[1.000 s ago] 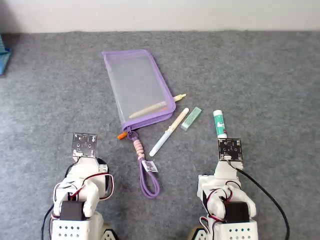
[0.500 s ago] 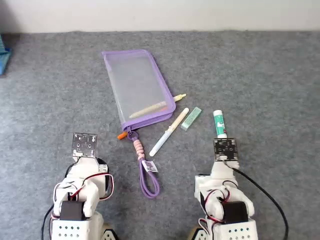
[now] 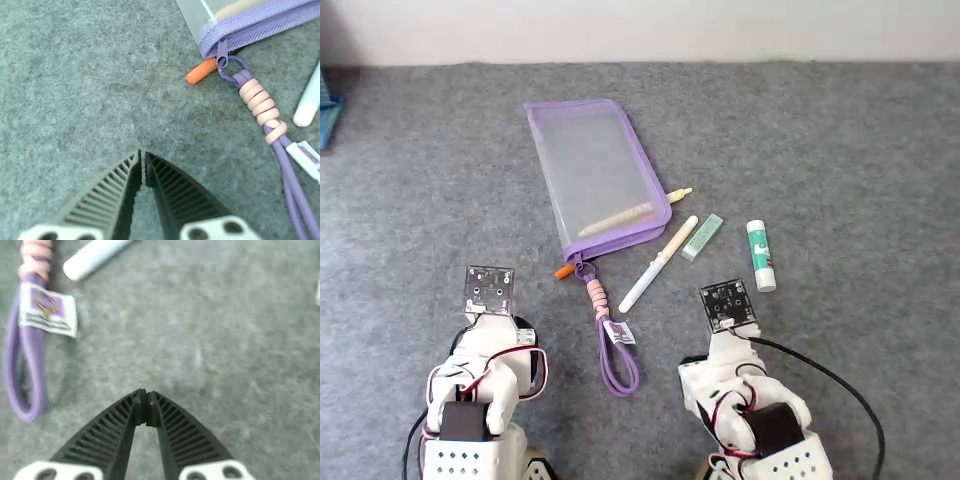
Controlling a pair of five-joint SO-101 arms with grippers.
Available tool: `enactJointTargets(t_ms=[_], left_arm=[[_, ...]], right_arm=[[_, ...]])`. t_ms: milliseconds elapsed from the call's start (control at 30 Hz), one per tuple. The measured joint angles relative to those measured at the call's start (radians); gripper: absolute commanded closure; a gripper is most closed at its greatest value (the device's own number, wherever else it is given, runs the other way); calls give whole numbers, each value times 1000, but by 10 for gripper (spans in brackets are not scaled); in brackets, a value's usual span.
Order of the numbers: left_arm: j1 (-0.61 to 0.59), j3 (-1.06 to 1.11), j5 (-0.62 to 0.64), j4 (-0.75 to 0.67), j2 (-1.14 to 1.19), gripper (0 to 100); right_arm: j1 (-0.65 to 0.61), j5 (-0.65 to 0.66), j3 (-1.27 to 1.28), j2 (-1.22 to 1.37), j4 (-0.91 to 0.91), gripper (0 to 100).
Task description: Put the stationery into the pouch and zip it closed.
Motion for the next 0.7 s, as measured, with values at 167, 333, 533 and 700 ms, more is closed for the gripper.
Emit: enactJointTargets(t_ms=[167,333,533,700], left_arm=[[0,0,0,0,0,986],[0,0,0,0,0,986],[0,0,0,0,0,986],[0,0,0,0,0,986]], right_arm=[[61,-14,-8,0,-106,991],[97,-14,-209,2,-107,990],[94,11,-509,198,-107,990],[77,60,-770,578,-107,990]])
